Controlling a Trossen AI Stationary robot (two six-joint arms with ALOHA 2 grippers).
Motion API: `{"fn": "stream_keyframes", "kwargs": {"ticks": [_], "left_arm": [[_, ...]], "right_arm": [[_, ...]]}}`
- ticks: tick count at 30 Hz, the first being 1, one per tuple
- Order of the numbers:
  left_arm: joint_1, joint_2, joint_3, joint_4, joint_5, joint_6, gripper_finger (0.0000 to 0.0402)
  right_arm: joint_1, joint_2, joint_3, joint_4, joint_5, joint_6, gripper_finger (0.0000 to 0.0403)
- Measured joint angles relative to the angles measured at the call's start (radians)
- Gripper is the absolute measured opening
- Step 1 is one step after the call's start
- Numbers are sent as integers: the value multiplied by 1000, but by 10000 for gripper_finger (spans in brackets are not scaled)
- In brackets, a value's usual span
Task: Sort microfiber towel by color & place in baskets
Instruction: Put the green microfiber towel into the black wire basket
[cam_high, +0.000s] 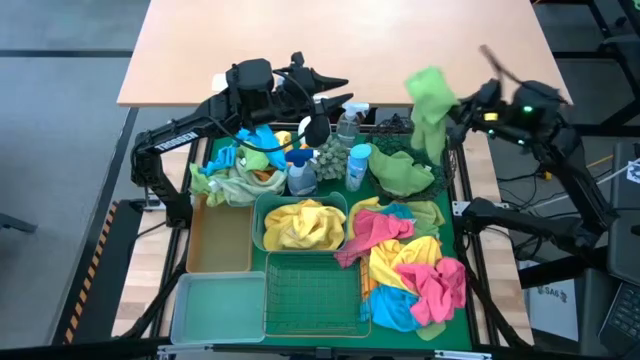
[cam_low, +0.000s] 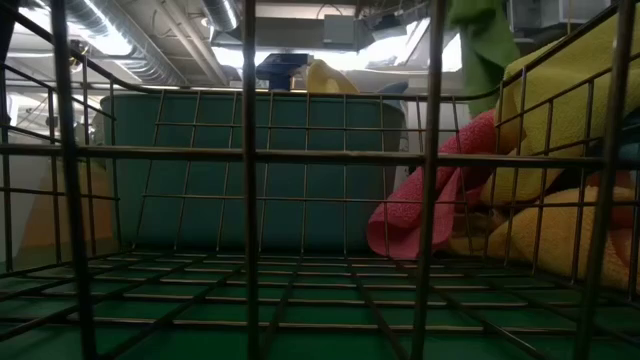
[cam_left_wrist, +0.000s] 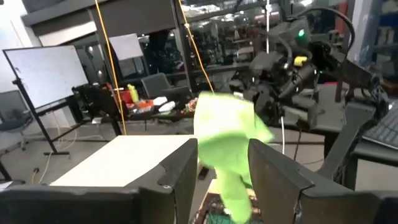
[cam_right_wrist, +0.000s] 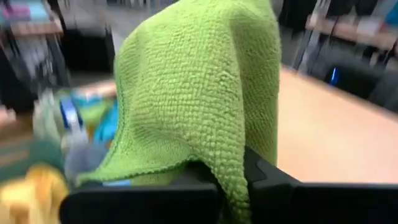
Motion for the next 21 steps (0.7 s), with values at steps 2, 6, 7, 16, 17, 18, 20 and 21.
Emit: {"fn": "stream_keyframes", "kwargs": {"ticks": [2,6,7,16,17,18,20,21], "left_arm": [[0,0,0,-4,0,0,134],[0,0,0,-13,0,0,133],[0,0,0,-25,0,0,133],[16,-33,0,-325,-58,-9,133],[23,-43,0,-382,-61,-19,133],[31,-51,0,-446,-60,-31,133],[46,-60,1,-561,-60,-50,133],[53,-63,1,-626,-60,-56,133]], "right_arm": [[1,16,0,-56,24,0,9],[1,49,-2,-146,52,0,17],[1,57,-2,-162,60,1,19],[1,123,-2,-222,84,3,73],[1,130,-2,-222,83,3,87],[2,136,-2,-223,82,3,102],[2,146,-2,-227,81,4,132],[2,149,-2,-233,82,4,147]]}}
